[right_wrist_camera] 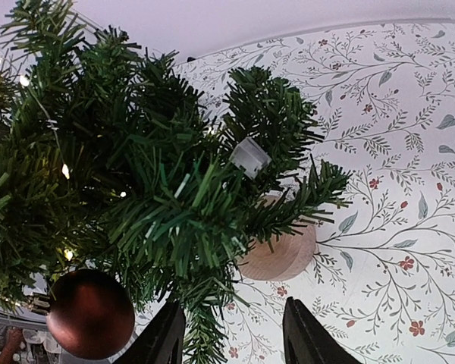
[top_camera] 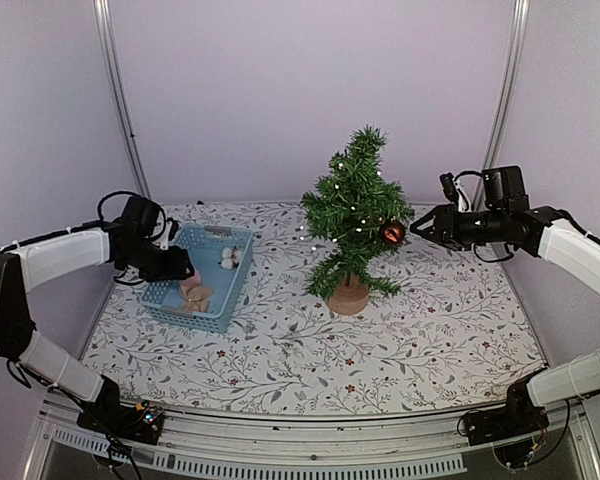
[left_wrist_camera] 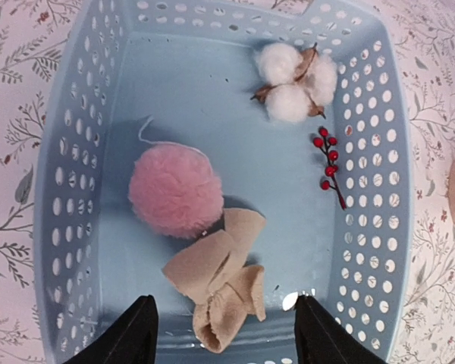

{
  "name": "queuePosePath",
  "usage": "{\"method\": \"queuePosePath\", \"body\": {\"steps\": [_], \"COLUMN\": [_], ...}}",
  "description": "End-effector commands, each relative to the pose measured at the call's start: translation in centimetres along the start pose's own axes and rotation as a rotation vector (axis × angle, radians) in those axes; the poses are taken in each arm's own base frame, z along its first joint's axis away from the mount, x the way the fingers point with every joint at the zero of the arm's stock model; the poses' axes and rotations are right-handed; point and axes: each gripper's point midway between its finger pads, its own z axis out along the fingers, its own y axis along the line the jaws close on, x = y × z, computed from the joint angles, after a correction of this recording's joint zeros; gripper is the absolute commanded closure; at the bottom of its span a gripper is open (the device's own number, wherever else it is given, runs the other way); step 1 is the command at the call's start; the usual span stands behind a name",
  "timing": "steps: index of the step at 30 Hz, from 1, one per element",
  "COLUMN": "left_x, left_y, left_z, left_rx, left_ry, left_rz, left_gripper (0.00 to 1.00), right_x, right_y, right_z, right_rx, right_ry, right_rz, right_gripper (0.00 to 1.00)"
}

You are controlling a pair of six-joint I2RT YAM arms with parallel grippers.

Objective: Decorate the small christmas tree

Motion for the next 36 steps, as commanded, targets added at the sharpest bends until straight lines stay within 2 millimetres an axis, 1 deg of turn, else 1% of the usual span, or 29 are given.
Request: {"method": "queuePosePath", "body": {"steps": [1,3,6,8,10,12,14,15,16,18,19,21,25,28,30,32,34,36], "left_x": [3.1,3.6,4.1,4.7,5.5,6.3,6.6,6.6,6.5,6.0,5.4,4.1,1.0,-1.6,-3.4,-5.2,-5.9,-6.0], "left_y": [-1.0,-0.5,0.8,1.1,1.1,1.2,1.1,1.0,1.0,1.0,0.9,0.5,-1.7,-3.8,-5.5,-7.5,-10.0,-12.8], "left_z": [1.8,2.3,2.7,3.3,4.2,5.2,6.0,6.3,6.5,6.5,6.3,5.5,3.0,0.5,-1.6,-4.1,-6.9,-10.2], "left_rx": [0.062,0.029,-0.044,-0.056,-0.060,-0.072,-0.074,-0.071,-0.070,-0.072,-0.077,-0.070,-0.027,0.001,0.045,0.103,0.179,0.290], "left_ry": [0.103,0.116,0.120,0.131,0.158,0.194,0.212,0.215,0.214,0.206,0.193,0.156,0.063,-0.019,-0.088,-0.173,-0.249,-0.339], "left_rz": [-0.039,-0.065,-0.106,-0.122,-0.118,-0.101,-0.088,-0.081,-0.075,-0.059,-0.049,-0.019,0.085,0.199,0.274,0.345,0.426,0.513], "left_gripper": [0.39,0.41,0.45,0.47,0.49,0.52,0.59,0.67,0.70,0.81,0.88,0.99,1.00,1.00,1.00,1.00,1.00,1.00], "right_x": [-1.2,-1.3,-1.4,-1.3,-1.4,-1.4,-1.5,-1.6,-1.7,-2.0,-2.1,-2.5,-3.3,-4.1,-4.7,-5.2,-5.9,-6.5], "right_y": [0.6,0.6,0.7,0.7,0.7,0.8,0.9,1.1,1.2,1.5,1.6,1.9,2.7,3.6,4.4,5.6,6.8,8.1], "right_z": [0.2,0.3,0.3,0.2,0.2,0.1,0.1,0.0,-0.1,-0.3,-0.4,-0.7,-1.6,-2.3,-3.1,-3.8,-4.9,-5.8], "right_rx": [-0.027,-0.028,-0.030,-0.030,-0.031,-0.032,-0.037,-0.040,-0.044,-0.050,-0.050,-0.051,-0.052,-0.060,-0.071,-0.095,-0.117,-0.146], "right_ry": [-0.007,-0.005,-0.005,-0.006,-0.007,-0.008,-0.009,-0.011,-0.013,-0.019,-0.023,-0.035,-0.060,-0.081,-0.097,-0.114,-0.136,-0.159], "right_rz": [-0.022,-0.025,-0.025,-0.025,-0.026,-0.031,-0.037,-0.042,-0.047,-0.056,-0.065,-0.085,-0.134,-0.174,-0.217,-0.262,-0.298,-0.328], "right_gripper": [0.53,0.53,0.53,0.53,0.53,0.53,0.53,0.53,0.53,0.53,0.53,0.53,0.53,0.53,0.52,0.52,0.50,0.48]}}
